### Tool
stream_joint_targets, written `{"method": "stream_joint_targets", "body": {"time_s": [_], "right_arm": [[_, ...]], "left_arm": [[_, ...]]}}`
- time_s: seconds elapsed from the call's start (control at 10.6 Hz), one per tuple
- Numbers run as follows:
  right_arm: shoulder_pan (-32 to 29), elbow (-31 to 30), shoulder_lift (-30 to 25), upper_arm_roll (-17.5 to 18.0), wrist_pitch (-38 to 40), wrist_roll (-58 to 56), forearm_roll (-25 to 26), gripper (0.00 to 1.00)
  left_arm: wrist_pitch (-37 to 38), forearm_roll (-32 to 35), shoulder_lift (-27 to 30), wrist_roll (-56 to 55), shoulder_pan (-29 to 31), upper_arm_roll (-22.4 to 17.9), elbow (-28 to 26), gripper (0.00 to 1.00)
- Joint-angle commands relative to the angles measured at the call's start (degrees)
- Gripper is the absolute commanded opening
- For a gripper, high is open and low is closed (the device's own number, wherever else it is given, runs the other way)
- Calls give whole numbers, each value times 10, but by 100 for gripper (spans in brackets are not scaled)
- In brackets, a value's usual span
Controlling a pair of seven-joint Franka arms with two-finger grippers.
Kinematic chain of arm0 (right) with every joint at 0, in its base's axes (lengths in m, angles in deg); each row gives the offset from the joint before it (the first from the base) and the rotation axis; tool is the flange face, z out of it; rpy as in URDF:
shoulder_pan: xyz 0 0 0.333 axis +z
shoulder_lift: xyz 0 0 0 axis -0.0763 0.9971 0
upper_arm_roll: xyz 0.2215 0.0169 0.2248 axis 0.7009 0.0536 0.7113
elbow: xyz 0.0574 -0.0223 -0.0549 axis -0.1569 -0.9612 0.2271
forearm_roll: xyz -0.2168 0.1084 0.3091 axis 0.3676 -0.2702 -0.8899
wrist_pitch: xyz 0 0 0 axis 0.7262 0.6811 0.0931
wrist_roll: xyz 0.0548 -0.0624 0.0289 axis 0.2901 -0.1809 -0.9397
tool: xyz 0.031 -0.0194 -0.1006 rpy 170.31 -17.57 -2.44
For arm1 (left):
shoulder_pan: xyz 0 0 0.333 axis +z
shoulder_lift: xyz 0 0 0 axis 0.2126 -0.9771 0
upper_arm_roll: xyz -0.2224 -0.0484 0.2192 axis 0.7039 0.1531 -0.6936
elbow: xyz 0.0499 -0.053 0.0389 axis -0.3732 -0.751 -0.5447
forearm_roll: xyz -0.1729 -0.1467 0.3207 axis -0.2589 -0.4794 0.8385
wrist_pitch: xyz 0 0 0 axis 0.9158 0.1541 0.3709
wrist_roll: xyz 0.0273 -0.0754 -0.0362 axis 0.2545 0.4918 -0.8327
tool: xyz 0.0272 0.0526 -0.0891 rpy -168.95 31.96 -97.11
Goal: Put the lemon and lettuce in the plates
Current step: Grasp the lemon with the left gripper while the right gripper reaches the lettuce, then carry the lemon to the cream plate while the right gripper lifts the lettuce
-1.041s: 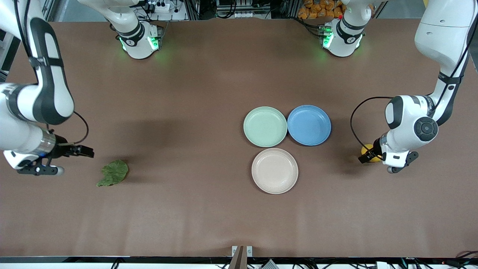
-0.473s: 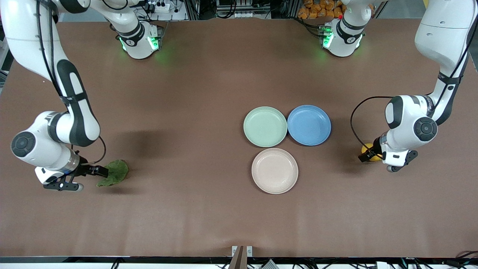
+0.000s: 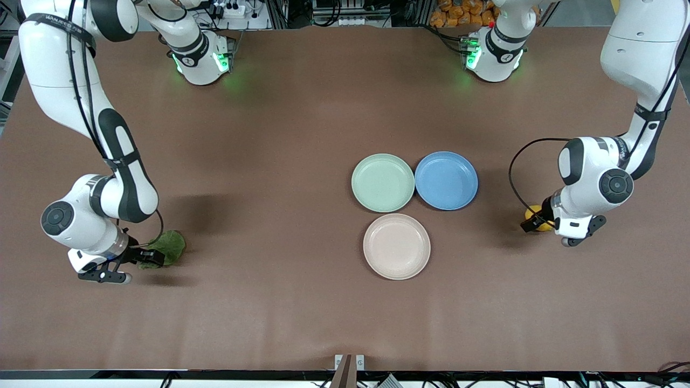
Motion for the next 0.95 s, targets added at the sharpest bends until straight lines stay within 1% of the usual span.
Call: {"method": "stream_joint_targets", "body": {"time_s": [0.0, 0.19, 0.28, 0.38, 0.57, 0.66, 0.76, 0.85], "right_arm": [[-3, 13, 11, 4, 2, 4, -15, 72], [0, 11, 11, 4, 2, 2, -13, 31], [12, 11, 8, 3, 2, 1, -6, 12], [14, 11, 5, 3, 3, 2, -6, 0], [13, 14, 4, 3, 2, 1, -6, 0], [16, 14, -3, 3, 4, 1, -6, 0], [18, 17, -14, 3, 11, 3, -7, 0], [19, 17, -29, 4, 13, 3, -8, 0]], "left_arm": [[-8, 30, -1, -8, 3, -12, 2, 100], [-8, 31, -1, -12, 1, -12, 3, 100], [-8, 30, -5, -13, -1, -12, 3, 100], [-8, 30, -9, -13, -5, -12, 7, 100], [-10, 31, -12, -12, -7, -11, 11, 100], [-16, 32, -14, -11, -7, -10, 16, 96], [-20, 31, -13, -13, -7, -8, 17, 35], [-20, 30, -13, -14, -6, -8, 16, 0]]}}
